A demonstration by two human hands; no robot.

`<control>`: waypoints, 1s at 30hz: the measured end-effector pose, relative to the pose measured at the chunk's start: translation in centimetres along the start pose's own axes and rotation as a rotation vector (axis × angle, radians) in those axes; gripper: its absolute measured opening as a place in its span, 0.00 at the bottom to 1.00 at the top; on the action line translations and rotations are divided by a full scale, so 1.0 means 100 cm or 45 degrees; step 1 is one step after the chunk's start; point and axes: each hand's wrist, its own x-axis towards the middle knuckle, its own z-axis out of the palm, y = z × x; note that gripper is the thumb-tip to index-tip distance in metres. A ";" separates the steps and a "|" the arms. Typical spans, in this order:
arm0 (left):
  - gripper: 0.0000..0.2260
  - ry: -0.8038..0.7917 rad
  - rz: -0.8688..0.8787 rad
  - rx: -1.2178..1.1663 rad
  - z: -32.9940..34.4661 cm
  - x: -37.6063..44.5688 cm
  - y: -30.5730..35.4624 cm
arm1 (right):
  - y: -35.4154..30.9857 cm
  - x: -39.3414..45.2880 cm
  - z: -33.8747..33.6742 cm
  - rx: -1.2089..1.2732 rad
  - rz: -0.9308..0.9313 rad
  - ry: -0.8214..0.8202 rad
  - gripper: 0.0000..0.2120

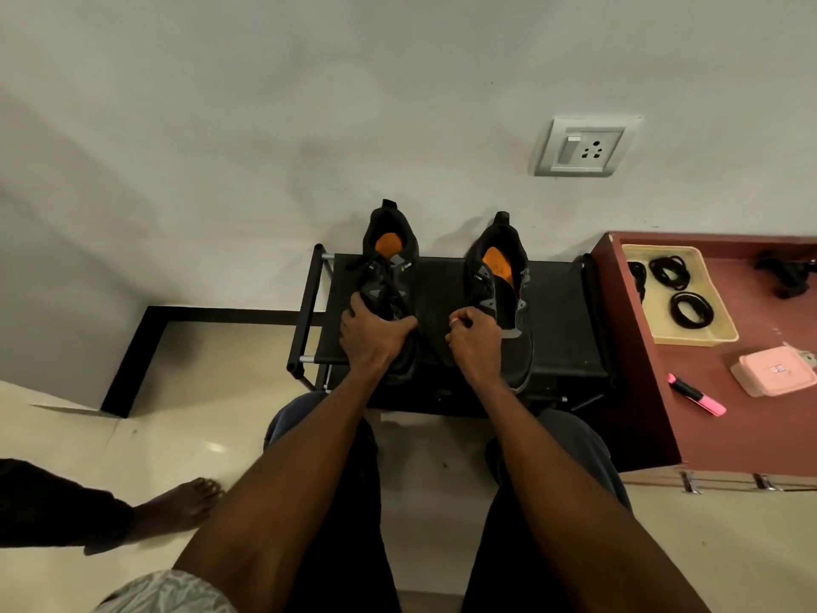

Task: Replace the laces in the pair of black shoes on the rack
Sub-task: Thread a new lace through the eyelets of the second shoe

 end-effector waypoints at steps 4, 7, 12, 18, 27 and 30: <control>0.48 0.071 0.065 0.113 -0.022 0.016 -0.013 | 0.001 -0.003 0.007 -0.043 -0.025 -0.071 0.09; 0.46 0.088 0.000 0.119 -0.027 0.021 -0.021 | 0.001 -0.004 0.006 -0.079 -0.023 -0.100 0.09; 0.45 0.020 -0.117 0.005 -0.027 0.027 -0.028 | 0.001 -0.007 0.007 -0.137 -0.033 -0.120 0.09; 0.50 0.231 0.027 0.178 -0.020 0.003 -0.017 | -0.001 -0.019 0.007 -0.285 -0.228 -0.171 0.08; 0.12 0.278 0.699 -0.007 0.034 -0.058 0.051 | -0.035 -0.014 -0.069 -0.562 -0.454 0.001 0.15; 0.07 0.170 0.805 -0.049 0.062 -0.080 0.092 | -0.035 -0.001 -0.120 -0.641 -0.411 0.093 0.11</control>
